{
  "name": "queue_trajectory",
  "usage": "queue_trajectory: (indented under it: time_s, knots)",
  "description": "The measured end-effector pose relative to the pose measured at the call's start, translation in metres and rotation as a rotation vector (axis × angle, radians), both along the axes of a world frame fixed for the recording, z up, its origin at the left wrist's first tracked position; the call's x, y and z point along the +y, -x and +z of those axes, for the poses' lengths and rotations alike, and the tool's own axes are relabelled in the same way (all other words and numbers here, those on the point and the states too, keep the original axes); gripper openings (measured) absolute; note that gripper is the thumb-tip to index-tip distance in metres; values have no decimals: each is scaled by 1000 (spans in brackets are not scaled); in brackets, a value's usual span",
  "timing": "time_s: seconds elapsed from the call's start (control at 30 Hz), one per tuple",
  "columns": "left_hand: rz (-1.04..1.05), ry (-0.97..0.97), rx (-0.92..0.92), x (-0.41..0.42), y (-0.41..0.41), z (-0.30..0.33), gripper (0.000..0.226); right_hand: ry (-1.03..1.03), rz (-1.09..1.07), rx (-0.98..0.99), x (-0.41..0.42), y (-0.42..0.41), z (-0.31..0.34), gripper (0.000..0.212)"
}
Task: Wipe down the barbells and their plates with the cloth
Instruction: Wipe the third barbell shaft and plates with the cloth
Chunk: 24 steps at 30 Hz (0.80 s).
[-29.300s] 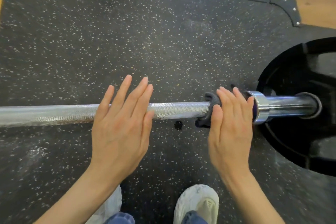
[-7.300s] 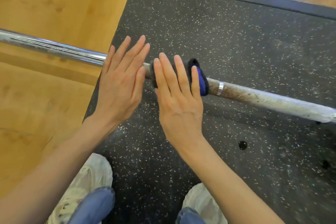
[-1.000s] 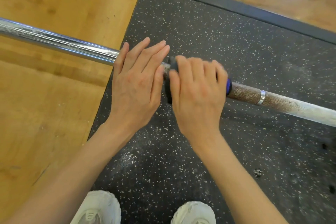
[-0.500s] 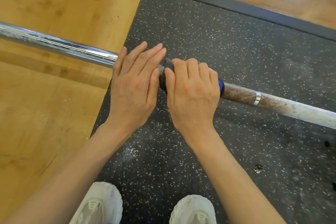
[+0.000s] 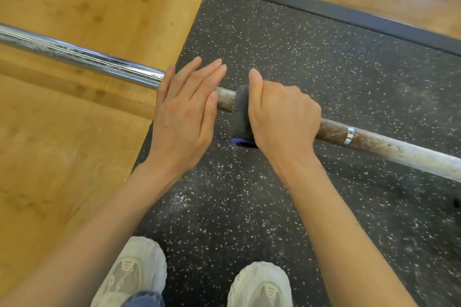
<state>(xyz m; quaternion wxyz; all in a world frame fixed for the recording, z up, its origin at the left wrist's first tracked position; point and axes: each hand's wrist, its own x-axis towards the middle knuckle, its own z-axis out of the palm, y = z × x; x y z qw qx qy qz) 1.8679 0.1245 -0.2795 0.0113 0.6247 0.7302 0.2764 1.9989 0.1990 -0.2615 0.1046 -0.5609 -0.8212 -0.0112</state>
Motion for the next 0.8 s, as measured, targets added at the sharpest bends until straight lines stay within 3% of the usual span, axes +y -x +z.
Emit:
queue_trajectory:
  time_s: [0.07,0.13,0.3,0.47,0.67,0.8]
  knots:
    - [6,22,11,-4,2,3,46,-85,68,100,-13,-17,-4,54]
    - [52,32,28,-11,6,3,49,-153,100,194,-36,-41,-13,39]
    - [160,53,30,-29,16,-3,52,-111,26,270,-45,-14,-16,36]
    - [149,90,9,-31,6,6,53,-126,254,221,-43,-20,-21,42]
    - [165,186,-2,-49,8,25,54,-112,193,231,-50,-3,-23,46]
    - [68,236,81,-51,27,32,56,-100,321,205,-42,8,-20,48]
